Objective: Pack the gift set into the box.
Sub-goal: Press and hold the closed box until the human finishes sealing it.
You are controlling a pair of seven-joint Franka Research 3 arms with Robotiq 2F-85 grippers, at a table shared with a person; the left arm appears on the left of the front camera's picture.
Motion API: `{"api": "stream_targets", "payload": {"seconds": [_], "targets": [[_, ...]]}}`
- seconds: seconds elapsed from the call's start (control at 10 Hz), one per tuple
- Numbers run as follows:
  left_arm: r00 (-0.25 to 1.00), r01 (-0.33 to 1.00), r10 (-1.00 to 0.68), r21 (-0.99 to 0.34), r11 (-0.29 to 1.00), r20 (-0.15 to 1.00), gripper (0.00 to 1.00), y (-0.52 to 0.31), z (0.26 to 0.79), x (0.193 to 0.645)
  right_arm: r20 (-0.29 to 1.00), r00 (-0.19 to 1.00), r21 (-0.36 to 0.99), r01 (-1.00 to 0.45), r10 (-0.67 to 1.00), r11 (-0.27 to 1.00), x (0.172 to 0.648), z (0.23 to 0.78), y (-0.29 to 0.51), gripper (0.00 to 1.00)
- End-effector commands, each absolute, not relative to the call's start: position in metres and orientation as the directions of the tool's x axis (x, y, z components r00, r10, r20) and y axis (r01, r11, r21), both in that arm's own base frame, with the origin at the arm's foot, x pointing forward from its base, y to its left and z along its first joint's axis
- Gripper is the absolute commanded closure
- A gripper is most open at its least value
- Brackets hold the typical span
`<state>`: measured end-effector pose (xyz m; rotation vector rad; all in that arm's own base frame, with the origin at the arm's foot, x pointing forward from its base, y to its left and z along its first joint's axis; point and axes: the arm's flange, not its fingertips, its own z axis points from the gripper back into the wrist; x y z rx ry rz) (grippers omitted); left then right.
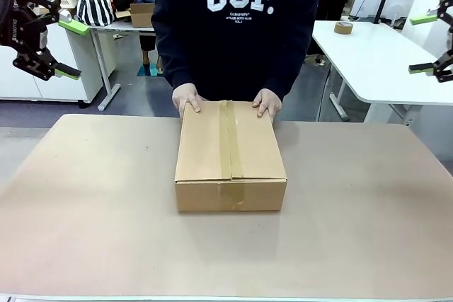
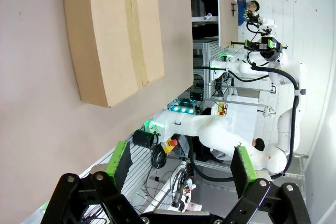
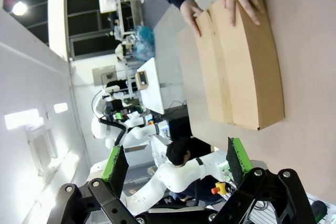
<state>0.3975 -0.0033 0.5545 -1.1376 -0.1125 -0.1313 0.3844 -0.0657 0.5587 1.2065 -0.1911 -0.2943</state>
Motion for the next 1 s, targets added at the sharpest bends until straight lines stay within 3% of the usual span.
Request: {"api": "stream_targets", "payload": {"seconds": [0.0,0.1,0.3,0.4,0.5,0.7,0.8,0.9], "targets": [[0.933,0.359,-0.130,-0.835,0.418,0.336,0.00,-0.026,0.559,0.398,0.160,0.982,0.930,-0.117,-0.097,0.347,0.403,0.554,-0.023,0.00],[0.836,0.539,-0.190,-0.704,0.463,0.515,0.00,-0.057,0.560,0.399,0.323,0.940,0.885,-0.342,0.112,0.316,0.412,0.545,0.019,0.00],[0.678,0.714,-0.277,-0.521,0.469,0.681,0.00,-0.109,0.548,0.404,0.556,0.763,0.726,-0.639,0.330,0.255,0.424,0.520,0.089,0.00],[0.632,0.746,-0.289,-0.463,0.478,0.719,0.00,-0.128,0.542,0.402,0.641,0.660,0.629,-0.744,0.392,0.223,0.419,0.511,0.118,0.00],[0.608,0.773,-0.305,-0.461,0.434,0.733,0.00,-0.148,0.529,0.391,0.691,0.573,0.506,-0.819,0.441,0.273,0.402,0.504,0.147,0.00],[0.630,0.751,-0.275,-0.481,0.452,0.726,0.00,-0.166,0.507,0.380,0.704,0.355,0.074,-0.898,0.615,0.433,0.373,0.496,0.169,0.00],[0.616,0.770,-0.350,-0.444,0.458,0.706,0.00,-0.161,0.536,0.393,0.580,0.649,0.576,-0.754,0.492,0.316,0.399,0.505,0.165,0.00],[0.616,0.770,-0.350,-0.444,0.458,0.706,0.00,-0.161,0.536,0.393,0.580,0.649,0.576,-0.754,0.492,0.316,0.399,0.505,0.165,0.00]]}}
